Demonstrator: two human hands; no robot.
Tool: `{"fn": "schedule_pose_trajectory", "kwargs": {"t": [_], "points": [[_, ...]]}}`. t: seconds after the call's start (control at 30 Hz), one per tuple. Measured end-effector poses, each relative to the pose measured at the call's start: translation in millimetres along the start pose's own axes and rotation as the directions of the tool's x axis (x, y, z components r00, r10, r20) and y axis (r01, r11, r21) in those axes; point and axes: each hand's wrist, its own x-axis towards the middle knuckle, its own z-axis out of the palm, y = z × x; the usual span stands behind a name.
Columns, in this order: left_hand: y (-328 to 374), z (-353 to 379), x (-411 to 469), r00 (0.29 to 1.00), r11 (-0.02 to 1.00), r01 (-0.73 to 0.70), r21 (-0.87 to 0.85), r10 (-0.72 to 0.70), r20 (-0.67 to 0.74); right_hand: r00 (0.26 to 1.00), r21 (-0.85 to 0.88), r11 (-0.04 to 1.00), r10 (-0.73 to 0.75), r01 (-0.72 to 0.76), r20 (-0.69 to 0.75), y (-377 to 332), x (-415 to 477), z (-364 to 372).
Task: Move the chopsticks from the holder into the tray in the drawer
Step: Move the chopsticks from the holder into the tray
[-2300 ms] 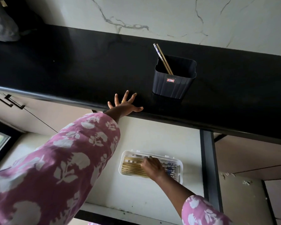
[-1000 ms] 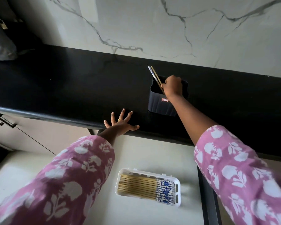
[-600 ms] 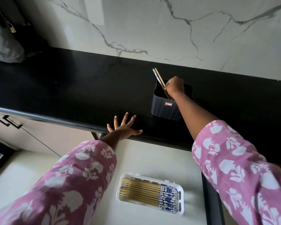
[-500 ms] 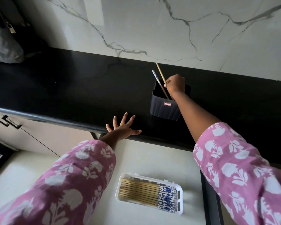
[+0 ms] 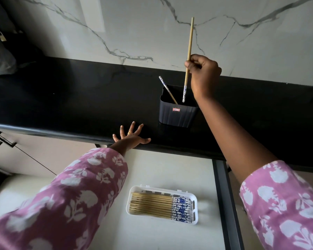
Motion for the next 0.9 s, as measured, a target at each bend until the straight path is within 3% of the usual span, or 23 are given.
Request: {"fn": "schedule_pose_trajectory", "kwargs": {"t": [0.13,0.33,0.43,0.57,0.67,0.77,0.9], "points": [[-0.1,-1.1,-1.0,1.000,1.000,-0.015,-0.010,0.015,0.005,0.983,0.169,0.978,0.096,-0.123,0.159,8.3,-33.7,-6.0],[0.2,0.0,-0.4,1.000,1.000,-0.005,-0.011,0.005,-0.012,0.884,0.180,0.937,0.200,-0.298,0.423,39.2,-99.4,-2.1],[0.9,-0.2,-1.3,1.000,1.000,0.000,-0.014,0.000,-0.013,0.786,0.055,0.952,0.214,-0.300,0.580,57.9,-138.4,-1.0],[1.5,1.3,-1.9,1.000,1.000,0.003,0.002,-0.003,-0.019,0.548,-0.227,0.968,0.246,-0.102,0.800,86.4,-199.8,-1.9],[-0.1,0.9,0.2,1.000,1.000,-0.013,-0.011,0.013,-0.012,0.379,-0.388,0.922,0.353,0.018,0.855,112.6,-245.5,-5.9],[-1.4,1.6,2.1,1.000,1.000,-0.015,-0.011,0.015,-0.011,0.301,-0.469,0.878,0.423,0.098,0.855,131.3,-278.3,-8.6],[-2.4,3.1,5.5,1.000,1.000,-0.012,-0.012,0.012,-0.015,0.250,-0.467,0.845,0.408,0.261,0.878,140.7,-307.8,-7.9]]}}
